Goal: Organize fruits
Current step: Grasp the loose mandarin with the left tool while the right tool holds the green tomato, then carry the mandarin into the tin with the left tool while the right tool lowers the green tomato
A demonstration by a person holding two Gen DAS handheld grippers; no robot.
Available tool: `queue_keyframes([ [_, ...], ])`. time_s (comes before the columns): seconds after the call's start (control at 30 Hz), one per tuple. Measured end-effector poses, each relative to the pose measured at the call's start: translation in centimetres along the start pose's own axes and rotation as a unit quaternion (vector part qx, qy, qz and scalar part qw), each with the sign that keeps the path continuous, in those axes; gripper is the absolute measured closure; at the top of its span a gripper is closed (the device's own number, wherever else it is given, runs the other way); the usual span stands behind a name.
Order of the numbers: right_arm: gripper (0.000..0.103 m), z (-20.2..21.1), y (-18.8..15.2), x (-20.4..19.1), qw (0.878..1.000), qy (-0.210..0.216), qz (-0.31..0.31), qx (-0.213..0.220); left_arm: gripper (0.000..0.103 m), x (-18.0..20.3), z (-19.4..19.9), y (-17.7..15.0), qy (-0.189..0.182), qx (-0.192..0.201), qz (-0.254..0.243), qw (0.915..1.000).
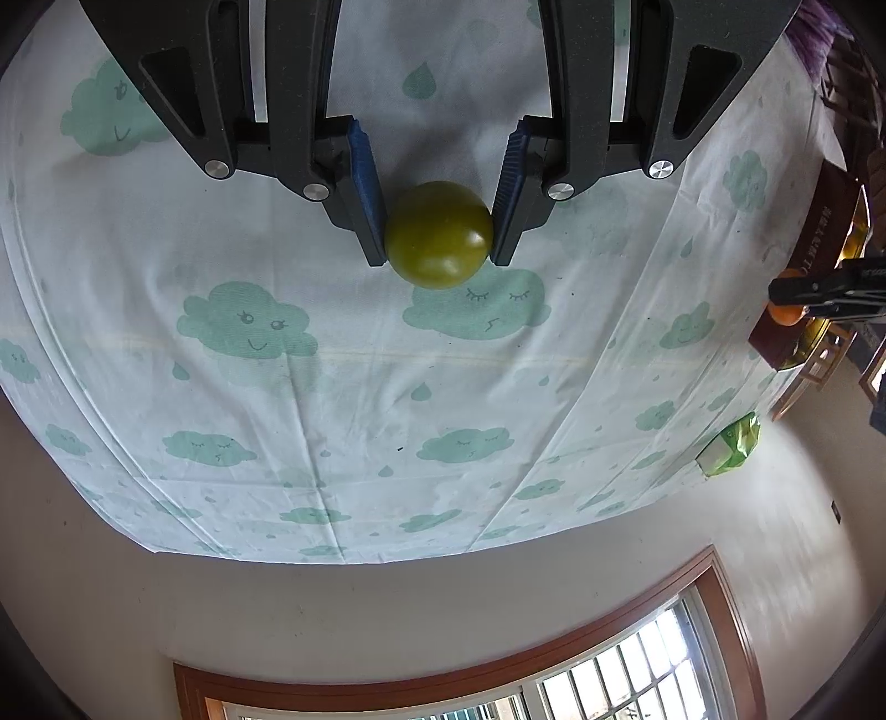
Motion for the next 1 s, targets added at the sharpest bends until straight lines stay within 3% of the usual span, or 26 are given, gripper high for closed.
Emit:
queue_keyframes([
  [0.17,0.064,0.0,0.0,-0.2,1.000,-0.007,0.007,-0.002,0.068,0.0,3.1,-2.8,0.002,0.024,0.005,0.9997],
  [0.47,0.063,0.0,-0.1,-0.7,0.999,-0.027,0.023,-0.008,0.067,-2.6,6.5,-5.5,0.062,0.076,-0.001,0.9951],
  [0.63,0.041,-0.3,-0.1,-1.8,0.999,-0.016,0.049,-0.014,0.067,-4.5,7.5,-6.3,0.073,0.090,0.011,0.9932],
  [0.77,0.033,-0.9,-0.2,-3.3,0.994,-0.060,0.092,-0.029,0.067,-5.9,8.1,-6.7,0.086,0.102,0.020,0.9908],
  [1.0,0.030,-1.0,0.0,-2.9,0.994,-0.062,0.081,-0.030,0.067,-8.2,8.5,-7.3,0.099,0.108,0.037,0.9886],
])
Point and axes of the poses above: each gripper's, at about its wrist camera, not at the fingertips, and z roughly against the way its jaws point, x to its right, y to its top, the point moved 3 cm from there along -z, roughly the way its jaws point, and after that the axes turned 5 degrees about z, right-handed, at the moved point
